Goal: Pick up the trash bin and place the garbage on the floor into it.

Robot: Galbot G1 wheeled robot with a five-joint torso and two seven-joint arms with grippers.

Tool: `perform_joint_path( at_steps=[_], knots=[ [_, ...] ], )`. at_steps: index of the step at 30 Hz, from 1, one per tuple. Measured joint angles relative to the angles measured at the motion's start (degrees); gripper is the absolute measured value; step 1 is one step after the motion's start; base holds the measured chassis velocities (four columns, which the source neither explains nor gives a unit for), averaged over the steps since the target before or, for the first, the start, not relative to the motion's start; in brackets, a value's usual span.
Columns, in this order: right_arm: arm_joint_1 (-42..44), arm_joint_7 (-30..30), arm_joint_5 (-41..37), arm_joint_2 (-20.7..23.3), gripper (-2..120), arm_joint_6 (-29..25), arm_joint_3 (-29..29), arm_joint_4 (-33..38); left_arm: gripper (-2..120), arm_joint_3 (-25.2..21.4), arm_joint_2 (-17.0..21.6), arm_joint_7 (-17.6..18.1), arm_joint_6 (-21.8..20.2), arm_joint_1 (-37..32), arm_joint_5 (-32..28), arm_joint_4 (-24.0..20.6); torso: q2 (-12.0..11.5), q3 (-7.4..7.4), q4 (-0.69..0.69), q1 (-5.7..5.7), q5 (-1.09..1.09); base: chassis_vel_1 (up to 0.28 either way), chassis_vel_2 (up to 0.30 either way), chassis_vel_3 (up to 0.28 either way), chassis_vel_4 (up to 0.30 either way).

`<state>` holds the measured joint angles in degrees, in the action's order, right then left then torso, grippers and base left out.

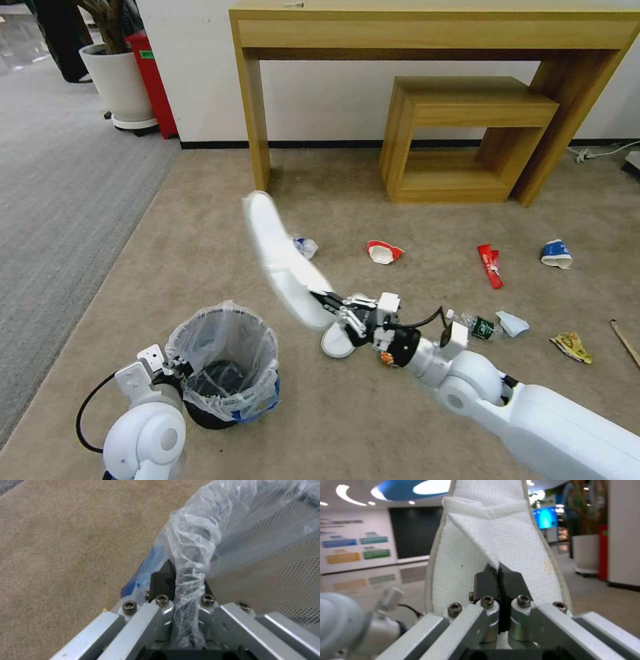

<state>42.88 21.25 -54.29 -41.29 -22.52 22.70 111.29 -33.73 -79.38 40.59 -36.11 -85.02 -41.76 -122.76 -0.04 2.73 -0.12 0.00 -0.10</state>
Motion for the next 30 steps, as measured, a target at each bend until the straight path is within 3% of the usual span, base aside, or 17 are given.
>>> perform_joint_path(
  at_steps=[13, 30],
  knots=[
    [-10.6, -2.5, -1.2, -7.5, 0, 0.1, 11.6, -0.9, 1, 1.5, -1.7, -0.3, 0.3, 0.3, 2.1, 0.2, 0.0, 0.0, 0.02, 0.0, 0.0, 0.0, 0.0, 0.0, 0.0],
    [-14.5, -3.2, -0.5, -11.2, 0, 0.1, 18.6, -4.7, 1, 2.4, -3.2, -0.5, 0.2, 0.0, 2.9, -0.8, 0.0, 0.01, -0.01, 0.0, -0.03, 0.0, 0.0, 0.0, 0.0]
  ],
)
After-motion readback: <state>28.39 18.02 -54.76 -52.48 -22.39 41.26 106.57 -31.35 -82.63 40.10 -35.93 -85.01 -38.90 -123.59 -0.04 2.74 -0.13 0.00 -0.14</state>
